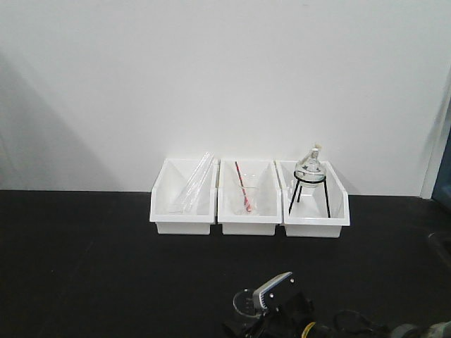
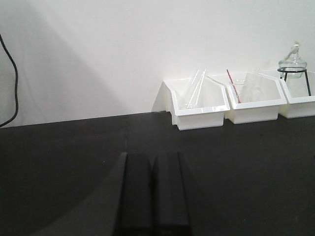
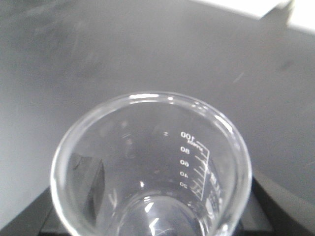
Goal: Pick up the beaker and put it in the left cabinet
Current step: 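Reach the right gripper down around the clear glass beaker, then close the right gripper on the beaker and lift it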
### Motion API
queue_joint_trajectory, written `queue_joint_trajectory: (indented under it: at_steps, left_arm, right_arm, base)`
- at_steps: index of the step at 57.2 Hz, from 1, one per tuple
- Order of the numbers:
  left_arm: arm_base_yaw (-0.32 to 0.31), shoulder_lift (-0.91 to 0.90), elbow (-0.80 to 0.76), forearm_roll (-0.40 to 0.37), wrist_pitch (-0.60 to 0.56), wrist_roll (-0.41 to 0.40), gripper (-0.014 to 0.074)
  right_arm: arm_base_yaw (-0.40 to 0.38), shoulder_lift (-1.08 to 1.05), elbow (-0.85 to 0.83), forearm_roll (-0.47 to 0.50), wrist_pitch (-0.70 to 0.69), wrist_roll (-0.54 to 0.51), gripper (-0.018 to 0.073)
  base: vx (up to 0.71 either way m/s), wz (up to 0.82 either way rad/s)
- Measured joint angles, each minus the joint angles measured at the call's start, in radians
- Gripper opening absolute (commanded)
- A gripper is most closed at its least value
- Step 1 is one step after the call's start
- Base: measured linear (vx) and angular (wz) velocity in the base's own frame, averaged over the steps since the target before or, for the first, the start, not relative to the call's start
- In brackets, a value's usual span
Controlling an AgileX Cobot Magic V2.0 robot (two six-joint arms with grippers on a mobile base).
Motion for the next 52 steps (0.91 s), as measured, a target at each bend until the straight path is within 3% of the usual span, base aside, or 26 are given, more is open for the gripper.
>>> queue_joint_trajectory:
  at_steps: [4,19,31,43,52]
  left_arm:
    - [0.000,0.000,0.000,0.000,0.000,0.000,0.0001]
    - [0.000,0.000,0.000,0.000,0.000,0.000,0.0001]
    - [0.000,0.000,0.000,0.000,0.000,0.000,0.0001]
    - [0.000,0.000,0.000,0.000,0.000,0.000,0.0001]
    - [0.000,0.000,0.000,0.000,0.000,0.000,0.0001]
  right_arm:
    - [0.000,-0.045,0.000,-0.018,0.044,0.034,-0.0015]
    - [0.000,-0.237,0.000,-0.142,0.094,0.197,-0.0009]
    - [0.002,-0.367,-0.089,-0.301,0.157,0.406,-0.0009]
    - [0.065,-0.423,-0.270,-0.490,0.325,0.613,-0.0009]
    - [0.137,-0.424,-0.353,-0.538,0.421,0.679,-0.0009]
  base:
    - [0.00,0.00]
    - [0.00,0.00]
    - [0.00,0.00]
    - [0.00,0.00]
    - [0.00,0.00]
